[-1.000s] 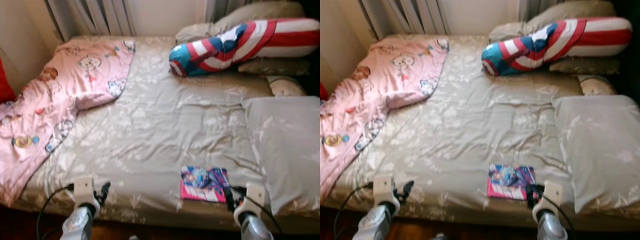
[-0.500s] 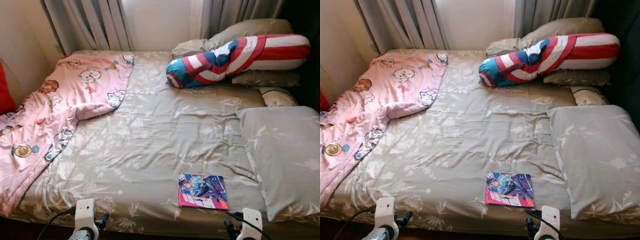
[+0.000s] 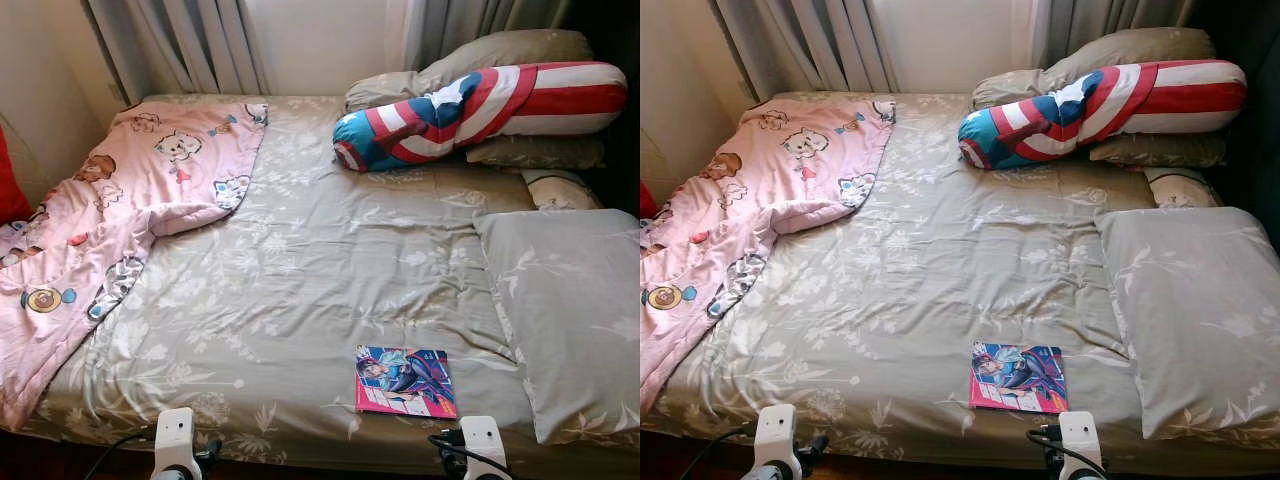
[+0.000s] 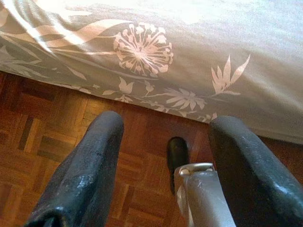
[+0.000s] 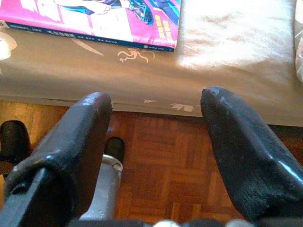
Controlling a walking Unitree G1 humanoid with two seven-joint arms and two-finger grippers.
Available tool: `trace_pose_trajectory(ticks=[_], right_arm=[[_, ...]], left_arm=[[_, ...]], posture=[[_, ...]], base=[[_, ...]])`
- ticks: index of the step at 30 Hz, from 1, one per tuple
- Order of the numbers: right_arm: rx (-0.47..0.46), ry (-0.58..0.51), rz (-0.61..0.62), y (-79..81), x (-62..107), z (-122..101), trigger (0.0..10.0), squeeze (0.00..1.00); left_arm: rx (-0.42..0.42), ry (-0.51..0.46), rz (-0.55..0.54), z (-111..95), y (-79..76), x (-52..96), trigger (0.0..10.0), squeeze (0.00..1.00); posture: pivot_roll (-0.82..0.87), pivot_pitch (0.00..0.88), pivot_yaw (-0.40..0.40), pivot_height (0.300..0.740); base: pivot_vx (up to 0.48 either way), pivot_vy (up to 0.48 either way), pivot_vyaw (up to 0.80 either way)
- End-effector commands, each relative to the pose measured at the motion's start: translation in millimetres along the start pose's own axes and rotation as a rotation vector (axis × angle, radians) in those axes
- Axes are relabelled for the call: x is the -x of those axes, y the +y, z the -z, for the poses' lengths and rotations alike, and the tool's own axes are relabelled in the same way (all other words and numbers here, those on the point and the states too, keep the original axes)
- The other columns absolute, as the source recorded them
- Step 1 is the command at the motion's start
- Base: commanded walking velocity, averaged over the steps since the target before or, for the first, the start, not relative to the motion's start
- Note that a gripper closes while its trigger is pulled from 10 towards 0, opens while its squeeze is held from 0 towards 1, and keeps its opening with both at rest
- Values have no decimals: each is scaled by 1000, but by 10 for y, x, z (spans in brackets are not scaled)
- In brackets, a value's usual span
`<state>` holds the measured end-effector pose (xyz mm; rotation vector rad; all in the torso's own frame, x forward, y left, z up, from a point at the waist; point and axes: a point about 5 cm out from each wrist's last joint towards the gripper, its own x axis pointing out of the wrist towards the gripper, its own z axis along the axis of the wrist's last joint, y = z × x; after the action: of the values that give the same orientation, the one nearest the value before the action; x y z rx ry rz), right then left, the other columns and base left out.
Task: Clean up the room
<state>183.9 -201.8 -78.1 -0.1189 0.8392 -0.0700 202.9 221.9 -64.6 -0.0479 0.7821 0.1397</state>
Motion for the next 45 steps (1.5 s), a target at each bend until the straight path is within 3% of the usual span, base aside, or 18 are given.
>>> trace_pose_trajectory(ticks=[1, 6, 45], right_arm=[[8, -5, -6, 28, 7, 16, 10000, 0], [1, 10, -14, 34, 16, 53, 10000, 0], [-46, 10, -32, 88, 15, 53, 10000, 0]], left_arm=[[-9, 35, -14, 77, 58, 23, 10000, 0], [-12, 36, -14, 91, 57, 27, 10000, 0], [-34, 48, -9, 89, 62, 24, 10000, 0]], posture=[[0, 133, 36, 740], [3, 138, 37, 740], [2, 142, 42, 740]], base=[[0, 405, 681], [0, 409, 776], [0, 473, 0]])
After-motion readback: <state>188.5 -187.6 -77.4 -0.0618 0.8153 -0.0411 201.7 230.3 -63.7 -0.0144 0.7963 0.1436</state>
